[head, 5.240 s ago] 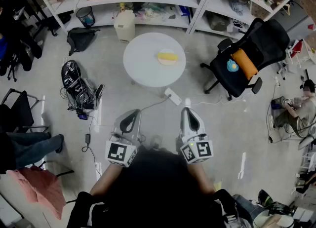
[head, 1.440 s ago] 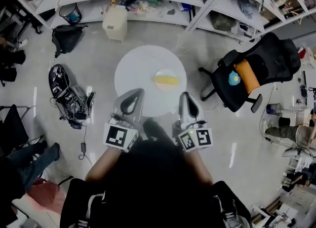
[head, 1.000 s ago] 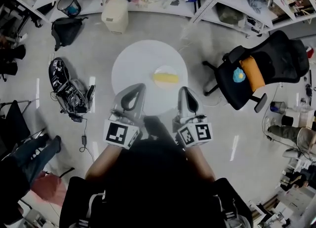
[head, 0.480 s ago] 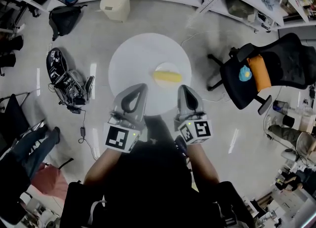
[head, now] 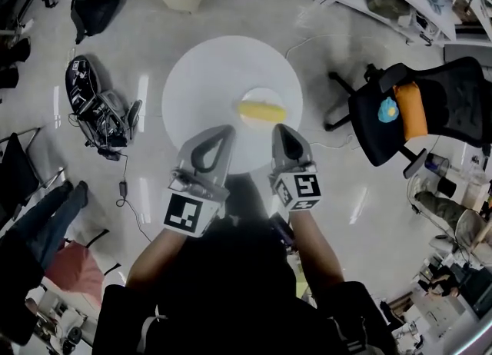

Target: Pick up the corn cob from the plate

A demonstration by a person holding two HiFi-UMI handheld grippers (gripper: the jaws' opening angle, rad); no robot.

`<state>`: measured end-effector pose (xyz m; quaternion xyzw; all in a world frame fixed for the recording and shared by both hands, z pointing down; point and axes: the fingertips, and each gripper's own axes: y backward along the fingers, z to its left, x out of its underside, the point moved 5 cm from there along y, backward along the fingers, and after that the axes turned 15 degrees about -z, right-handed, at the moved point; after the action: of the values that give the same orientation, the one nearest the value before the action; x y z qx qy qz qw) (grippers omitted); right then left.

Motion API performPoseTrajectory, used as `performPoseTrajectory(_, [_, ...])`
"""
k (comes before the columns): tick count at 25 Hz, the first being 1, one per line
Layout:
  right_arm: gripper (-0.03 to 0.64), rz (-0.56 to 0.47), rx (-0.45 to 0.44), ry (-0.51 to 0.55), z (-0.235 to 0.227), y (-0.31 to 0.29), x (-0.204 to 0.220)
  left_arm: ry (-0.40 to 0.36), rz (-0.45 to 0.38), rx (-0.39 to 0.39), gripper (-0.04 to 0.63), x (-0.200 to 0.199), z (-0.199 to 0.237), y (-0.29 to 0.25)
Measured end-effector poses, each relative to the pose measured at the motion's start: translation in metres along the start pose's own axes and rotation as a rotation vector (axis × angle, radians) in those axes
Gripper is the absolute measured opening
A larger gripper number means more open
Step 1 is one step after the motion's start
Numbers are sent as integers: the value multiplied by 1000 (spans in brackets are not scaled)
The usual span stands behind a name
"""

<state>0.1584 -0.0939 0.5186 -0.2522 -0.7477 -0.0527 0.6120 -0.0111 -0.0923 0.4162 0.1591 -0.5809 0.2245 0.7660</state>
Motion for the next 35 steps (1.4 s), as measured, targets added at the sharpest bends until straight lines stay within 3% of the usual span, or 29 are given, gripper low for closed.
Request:
performPoseTrajectory(11, [137, 259, -156, 166, -11, -30, 72, 34, 25, -4, 3, 23, 9, -19])
performPoseTrajectory(21, [213, 484, -318, 466, -17, -46, 123, 56, 68, -9, 3, 45, 20, -23])
performPoseTrajectory(29, [273, 587, -416, 671, -28, -60, 147, 70, 89, -16, 3, 59, 29, -24])
performPoseTrajectory(35, [299, 670, -497, 748, -35, -71, 162, 75, 95, 1, 3, 70, 28, -27])
